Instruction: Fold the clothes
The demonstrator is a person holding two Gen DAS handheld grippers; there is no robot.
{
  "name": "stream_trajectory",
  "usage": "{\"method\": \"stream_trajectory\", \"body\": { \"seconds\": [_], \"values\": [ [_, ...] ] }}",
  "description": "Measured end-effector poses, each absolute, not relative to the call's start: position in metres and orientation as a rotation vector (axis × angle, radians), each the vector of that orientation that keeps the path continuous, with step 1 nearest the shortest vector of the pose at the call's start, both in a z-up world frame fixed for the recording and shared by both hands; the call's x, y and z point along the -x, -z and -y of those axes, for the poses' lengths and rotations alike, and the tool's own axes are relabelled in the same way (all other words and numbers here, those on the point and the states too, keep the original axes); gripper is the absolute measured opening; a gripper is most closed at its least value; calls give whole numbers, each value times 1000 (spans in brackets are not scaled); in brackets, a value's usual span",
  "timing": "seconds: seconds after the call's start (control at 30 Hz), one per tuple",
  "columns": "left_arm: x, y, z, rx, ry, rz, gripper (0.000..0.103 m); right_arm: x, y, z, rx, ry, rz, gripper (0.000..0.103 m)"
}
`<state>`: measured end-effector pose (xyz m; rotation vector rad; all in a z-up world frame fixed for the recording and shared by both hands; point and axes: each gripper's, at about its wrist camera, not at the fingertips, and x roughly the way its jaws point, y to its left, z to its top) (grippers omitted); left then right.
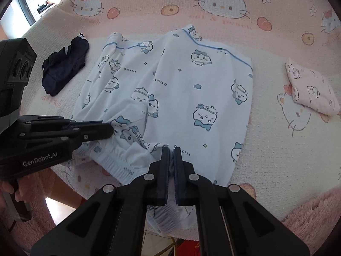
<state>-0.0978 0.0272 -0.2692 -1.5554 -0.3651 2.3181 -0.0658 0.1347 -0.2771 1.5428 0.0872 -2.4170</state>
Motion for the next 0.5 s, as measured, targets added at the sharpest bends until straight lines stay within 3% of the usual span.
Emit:
{"method": "stream_trajectory", "body": {
  "seconds": [0.23,0.37,0.5],
  "values": [
    [101,287,-14,1638,-2260,505,10,80,305,-127,-1657,2382,-61,2],
    [102,289,-6,1631,-2250,590,17,82,318,-126,-1723,2395,-95,3],
    [101,277,0,1587,-2276,615,19,81,307,-135,-1699,2423,-7,5]
  ]
}}
